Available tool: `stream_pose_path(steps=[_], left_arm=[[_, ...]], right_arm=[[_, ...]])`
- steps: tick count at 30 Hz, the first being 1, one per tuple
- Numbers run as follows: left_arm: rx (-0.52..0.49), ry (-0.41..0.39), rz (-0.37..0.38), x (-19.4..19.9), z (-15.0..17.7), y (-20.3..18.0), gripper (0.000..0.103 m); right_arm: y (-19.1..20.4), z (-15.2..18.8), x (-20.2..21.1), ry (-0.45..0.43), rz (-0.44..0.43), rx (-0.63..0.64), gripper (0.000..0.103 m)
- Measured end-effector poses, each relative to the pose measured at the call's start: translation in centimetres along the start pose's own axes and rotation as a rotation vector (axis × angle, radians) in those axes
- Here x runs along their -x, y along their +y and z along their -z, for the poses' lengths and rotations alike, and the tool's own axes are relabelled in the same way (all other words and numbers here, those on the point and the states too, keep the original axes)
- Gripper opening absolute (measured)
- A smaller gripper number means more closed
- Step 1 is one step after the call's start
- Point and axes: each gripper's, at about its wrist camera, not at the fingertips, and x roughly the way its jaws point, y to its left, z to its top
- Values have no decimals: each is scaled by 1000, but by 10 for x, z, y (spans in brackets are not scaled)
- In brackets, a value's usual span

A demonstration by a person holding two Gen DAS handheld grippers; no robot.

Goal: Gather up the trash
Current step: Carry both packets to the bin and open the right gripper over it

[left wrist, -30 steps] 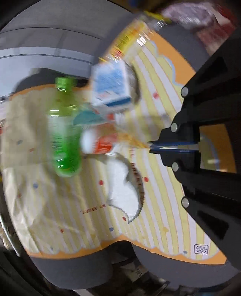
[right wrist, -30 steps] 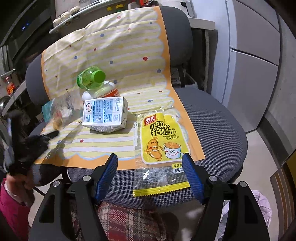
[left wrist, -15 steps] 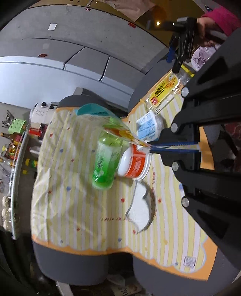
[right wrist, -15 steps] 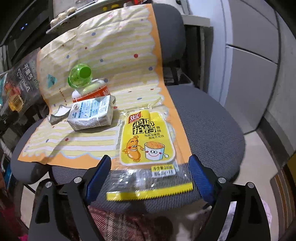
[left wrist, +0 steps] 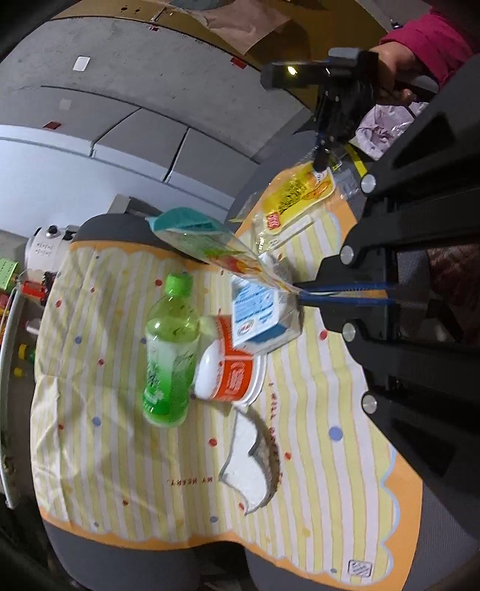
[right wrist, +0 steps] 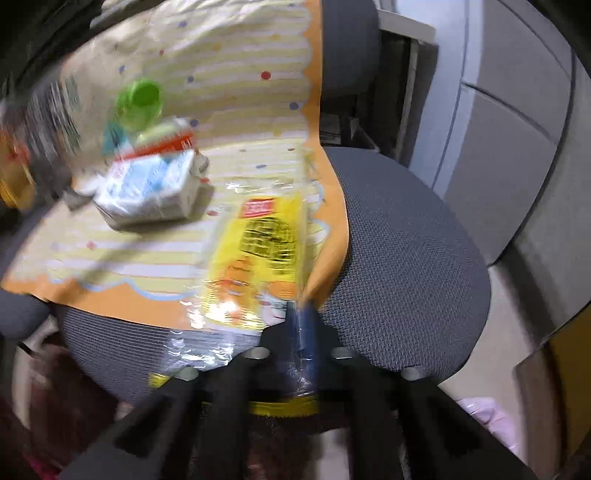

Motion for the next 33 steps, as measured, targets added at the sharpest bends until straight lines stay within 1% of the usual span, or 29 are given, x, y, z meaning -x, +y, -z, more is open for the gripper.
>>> stream_pose_path(steps=[4, 6, 7, 11, 13, 16, 19, 22, 26, 30, 31, 32, 33], left_arm=[[-17, 18, 37, -13, 1, -20, 0], [-33, 14, 58, -17, -1, -33, 0], [-47, 9, 77, -20, -2, -44, 0], [-96, 6, 145, -30, -3, -82, 0], [-120, 22, 190, -38, -2, -104, 0], [-158, 42, 249, -48, 2, -134, 0], [-198, 61, 309, -54, 8, -163, 0], [-234, 62, 355, -59, 12, -187, 0], [-254, 88, 384, -66, 18, -204, 0], [-265, 112, 390, -73, 23, -214, 0], [-267, 115, 390, -73, 24, -215, 0], [-270, 118, 390, -73, 24, -216, 0], [-272, 120, 390, -73, 24, -217, 0]], right_arm=[[-4, 0, 37, -111, 6, -27, 1], [-8, -1, 62, -175, 28, -42, 1], [-10, 0, 78, -212, 57, -44, 1], [-29, 11, 123, -290, 145, -81, 1], [-44, 20, 142, -300, 201, -107, 1], [-68, 37, 157, -275, 261, -154, 2], [-97, 66, 171, -231, 332, -233, 2], [-117, 91, 180, -202, 373, -308, 2], [-141, 126, 177, -159, 412, -409, 3], [-159, 152, 163, -100, 412, -493, 7], [-161, 155, 159, -88, 413, -505, 8], [-165, 159, 154, -69, 416, -524, 12], [-169, 163, 150, -57, 417, -539, 22]])
